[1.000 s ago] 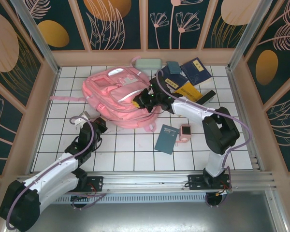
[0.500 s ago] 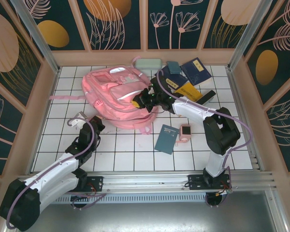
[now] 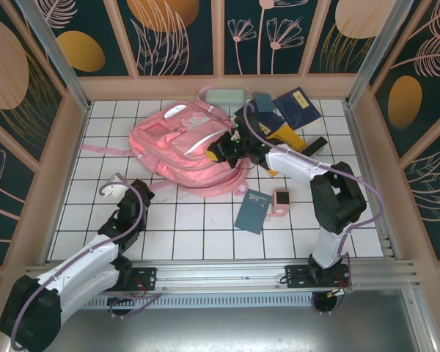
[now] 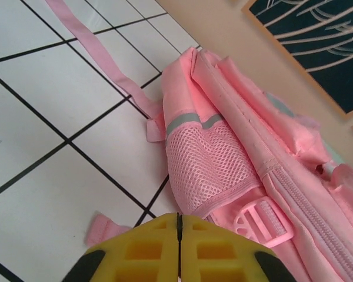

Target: Pack books, pencil case, and school supplies into a backpack

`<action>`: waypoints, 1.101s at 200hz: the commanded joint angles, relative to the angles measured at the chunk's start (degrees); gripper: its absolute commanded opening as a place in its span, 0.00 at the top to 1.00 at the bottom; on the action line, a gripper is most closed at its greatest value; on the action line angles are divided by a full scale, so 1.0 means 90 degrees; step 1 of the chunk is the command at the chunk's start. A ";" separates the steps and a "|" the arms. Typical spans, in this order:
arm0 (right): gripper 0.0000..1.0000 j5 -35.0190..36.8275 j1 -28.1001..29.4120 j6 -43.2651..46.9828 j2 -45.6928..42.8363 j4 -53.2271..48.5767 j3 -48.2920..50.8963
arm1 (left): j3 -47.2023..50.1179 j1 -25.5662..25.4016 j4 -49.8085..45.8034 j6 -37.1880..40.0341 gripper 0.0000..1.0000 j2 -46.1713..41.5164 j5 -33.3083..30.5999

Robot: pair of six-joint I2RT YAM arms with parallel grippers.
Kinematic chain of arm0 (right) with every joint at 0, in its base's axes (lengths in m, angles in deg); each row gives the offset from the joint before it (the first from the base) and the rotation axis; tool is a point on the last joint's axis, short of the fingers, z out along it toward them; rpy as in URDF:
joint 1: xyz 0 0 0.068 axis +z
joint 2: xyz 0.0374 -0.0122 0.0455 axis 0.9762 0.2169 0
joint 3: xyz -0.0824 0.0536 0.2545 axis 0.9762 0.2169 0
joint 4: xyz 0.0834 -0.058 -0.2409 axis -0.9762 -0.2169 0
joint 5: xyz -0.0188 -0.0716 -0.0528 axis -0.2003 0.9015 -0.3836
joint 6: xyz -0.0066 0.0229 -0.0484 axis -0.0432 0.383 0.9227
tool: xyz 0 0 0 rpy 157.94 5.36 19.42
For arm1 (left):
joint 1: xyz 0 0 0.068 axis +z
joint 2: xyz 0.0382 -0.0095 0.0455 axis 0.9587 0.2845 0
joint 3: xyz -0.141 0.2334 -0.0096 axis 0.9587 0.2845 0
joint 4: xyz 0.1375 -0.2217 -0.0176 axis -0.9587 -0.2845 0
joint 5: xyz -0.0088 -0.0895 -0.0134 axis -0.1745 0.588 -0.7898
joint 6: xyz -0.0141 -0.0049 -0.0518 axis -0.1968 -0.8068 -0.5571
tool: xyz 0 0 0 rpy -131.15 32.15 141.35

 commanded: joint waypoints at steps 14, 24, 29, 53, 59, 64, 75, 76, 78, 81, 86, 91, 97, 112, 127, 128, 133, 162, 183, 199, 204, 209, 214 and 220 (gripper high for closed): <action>1.00 -0.0422 0.0228 0.0599 0.0113 -0.0013 -0.0441 | -0.1091 0.0018 -0.0820 0.0876 0.62 0.0219 0.0247; 1.00 -0.0528 0.0256 0.0730 0.0189 -0.0143 -0.0477 | -0.1396 0.0022 -0.0983 0.1210 0.59 0.0265 0.0460; 1.00 -0.0539 0.0260 0.0763 0.0196 -0.0169 -0.0454 | -0.1549 0.0019 -0.1122 0.1348 0.59 0.0308 0.0572; 1.00 -0.0592 0.0217 0.0714 0.0133 -0.0003 -0.0310 | -0.1938 0.0019 -0.1327 0.1754 0.52 0.0495 0.1616; 1.00 -0.0649 0.0196 0.0712 0.0156 0.0000 -0.0349 | -0.1923 0.0019 -0.1260 0.1888 0.50 0.0526 0.2052; 1.00 -0.0698 0.0191 0.0712 0.0176 -0.0016 -0.0403 | -0.1881 0.0019 -0.1193 0.1964 0.50 0.0565 0.2383; 1.00 -0.0795 0.0173 0.0762 0.0208 -0.0113 -0.0583 | -0.1627 0.0019 -0.0823 0.2223 0.49 0.0564 0.3181; 1.00 -0.0805 0.0170 0.0771 0.0208 -0.0121 -0.0601 | -0.1602 0.0019 -0.0777 0.2235 0.49 0.0568 0.3253; 1.00 -0.0820 0.0159 0.0795 0.0218 -0.0147 -0.0653 | -0.1552 0.0019 -0.0689 0.2276 0.49 0.0556 0.3351; 1.00 -0.0846 0.0151 0.0828 0.0234 -0.0200 -0.0717 | -0.1477 0.0019 -0.0561 0.2316 0.49 0.0537 0.3527; 1.00 -0.0876 0.0121 0.0919 0.0253 -0.0320 -0.0835 | -0.1349 0.0019 -0.0401 0.2338 0.49 0.0508 0.3768; 1.00 -0.0927 0.0080 0.1046 0.0284 -0.0478 -0.0992 | -0.1250 0.0019 -0.0216 0.2337 0.48 0.0472 0.3918; 1.00 -0.1015 0.0021 0.1237 0.0352 -0.0708 -0.1202 | -0.1190 0.0019 -0.0109 0.2326 0.47 0.0424 0.4013; 1.00 -0.1381 -0.0180 0.1897 0.0573 -0.1416 -0.1831 | -0.1119 0.0019 -0.0085 0.2296 0.43 0.0255 0.4154; 1.00 -0.1657 -0.0310 0.2459 0.0745 -0.2113 -0.2349 | -0.1101 0.0021 -0.0241 0.2374 0.39 0.0036 0.4230; 1.00 -0.1680 -0.0305 0.2489 0.0755 -0.2137 -0.2367 | -0.1100 0.0020 -0.0256 0.2379 0.39 0.0016 0.4237; 1.00 -0.1781 -0.0451 0.2583 0.0762 -0.2233 -0.2434 | -0.1080 0.0021 -0.0315 0.2392 0.36 -0.0063 0.4230; 1.00 -0.2163 -0.0790 0.2619 0.0599 -0.2357 -0.2594 | -0.0717 0.0327 0.0027 0.1763 0.21 -0.0322 0.5077; 1.00 -0.2359 -0.0917 0.2423 0.0458 -0.2185 -0.2634 | -0.0396 0.0709 0.1235 0.0808 0.21 0.0331 0.6560; 1.00 -0.2478 -0.0955 0.2291 0.0435 -0.2103 -0.2695 | -0.0235 0.0750 0.1920 0.0446 0.20 0.0755 0.6903; 1.00 -0.2508 -0.0956 0.2268 0.0449 -0.2096 -0.2730 | -0.0190 0.0751 0.2104 0.0375 0.19 0.0869 0.6990; 1.00 -0.2542 -0.0955 0.2243 0.0462 -0.2100 -0.2755 | -0.0165 0.0761 0.2297 0.0322 0.19 0.0985 0.7089; 1.00 -0.2565 -0.0955 0.2209 0.0474 -0.2097 -0.2783 | -0.0138 0.0771 0.2452 0.0263 0.19 0.1098 0.7168; 1.00 -0.2597 -0.0944 0.2154 0.0481 -0.2049 -0.2785 | -0.0102 0.0778 0.2630 0.0184 0.19 0.1237 0.7238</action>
